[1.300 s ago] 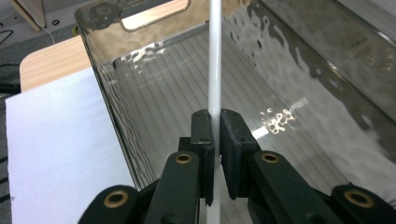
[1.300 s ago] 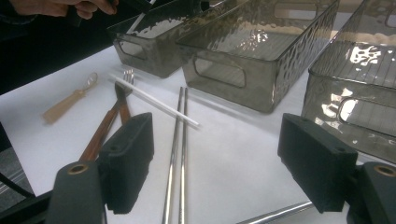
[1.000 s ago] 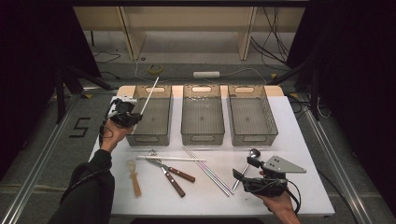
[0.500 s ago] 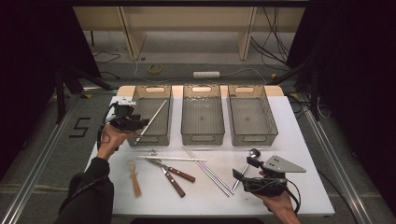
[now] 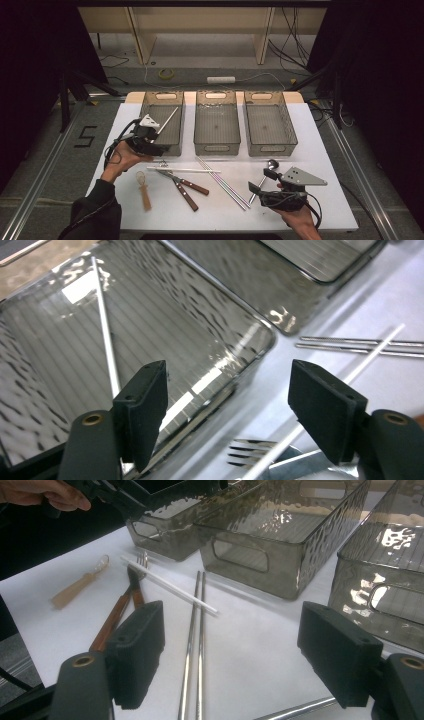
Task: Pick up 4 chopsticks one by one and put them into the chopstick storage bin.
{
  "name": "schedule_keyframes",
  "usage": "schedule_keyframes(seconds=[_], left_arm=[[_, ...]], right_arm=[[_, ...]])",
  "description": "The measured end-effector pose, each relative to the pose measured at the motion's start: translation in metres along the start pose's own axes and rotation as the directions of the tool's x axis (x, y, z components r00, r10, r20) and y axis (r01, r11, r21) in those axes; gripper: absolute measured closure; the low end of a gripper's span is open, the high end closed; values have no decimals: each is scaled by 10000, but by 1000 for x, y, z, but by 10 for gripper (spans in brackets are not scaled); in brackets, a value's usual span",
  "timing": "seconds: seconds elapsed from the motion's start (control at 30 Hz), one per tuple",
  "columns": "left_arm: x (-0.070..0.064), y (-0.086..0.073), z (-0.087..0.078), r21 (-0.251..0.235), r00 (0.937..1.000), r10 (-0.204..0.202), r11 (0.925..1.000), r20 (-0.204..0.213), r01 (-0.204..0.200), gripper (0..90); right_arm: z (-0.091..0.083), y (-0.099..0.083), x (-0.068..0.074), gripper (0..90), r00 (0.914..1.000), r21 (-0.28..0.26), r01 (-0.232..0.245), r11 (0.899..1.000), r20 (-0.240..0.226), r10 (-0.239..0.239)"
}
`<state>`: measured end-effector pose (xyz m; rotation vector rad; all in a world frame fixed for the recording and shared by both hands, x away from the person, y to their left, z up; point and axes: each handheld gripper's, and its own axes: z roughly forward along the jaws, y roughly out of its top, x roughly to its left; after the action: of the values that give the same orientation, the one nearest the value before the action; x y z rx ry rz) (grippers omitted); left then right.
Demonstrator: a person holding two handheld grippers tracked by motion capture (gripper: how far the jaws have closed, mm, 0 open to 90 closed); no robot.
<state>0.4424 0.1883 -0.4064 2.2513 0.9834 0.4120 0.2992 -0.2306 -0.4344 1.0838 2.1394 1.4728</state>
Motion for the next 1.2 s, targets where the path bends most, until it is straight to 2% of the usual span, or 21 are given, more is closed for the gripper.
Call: schedule_keyframes(seconds=[0.2, 0.33, 0.57, 0.77, 0.9, 1.1, 1.2], left_arm=[[-16, 6, 0, 405, 9974, 684, 9968, 233, -693, 285], [-24, 6, 0, 754, 9922, 1180, 9898, 394, -1207, 282], [-36, 7, 4, 1191, 9827, 1726, 9765, 668, -1796, 274], [-41, 6, 10, 1414, 9802, 1782, 9717, 861, -1891, 252], [-45, 4, 16, 1653, 9756, 1990, 9631, 929, -2122, 252], [-49, 1, 25, 1941, 9719, 2148, 9536, 960, -2299, 257], [-52, 0, 28, 2059, 9678, 2289, 9471, 1051, -2464, 270]], right_arm=[[0, 0, 0, 279, 10000, 13, -4, 10000, 5, 4], [0, 0, 0, 279, 10000, 29, 19, 10000, -1, -19], [0, 0, 0, 279, 10000, 34, 34, 10000, 1, -34], [0, 0, 0, 279, 10000, 31, 45, 10000, -9, -45], [0, 0, 0, 280, 10000, 46, 57, 10000, -16, -57], [0, 0, 0, 280, 10000, 48, 74, 10000, -18, -74], [0, 0, 0, 279, 10000, 49, 76, 10000, -20, -76]])
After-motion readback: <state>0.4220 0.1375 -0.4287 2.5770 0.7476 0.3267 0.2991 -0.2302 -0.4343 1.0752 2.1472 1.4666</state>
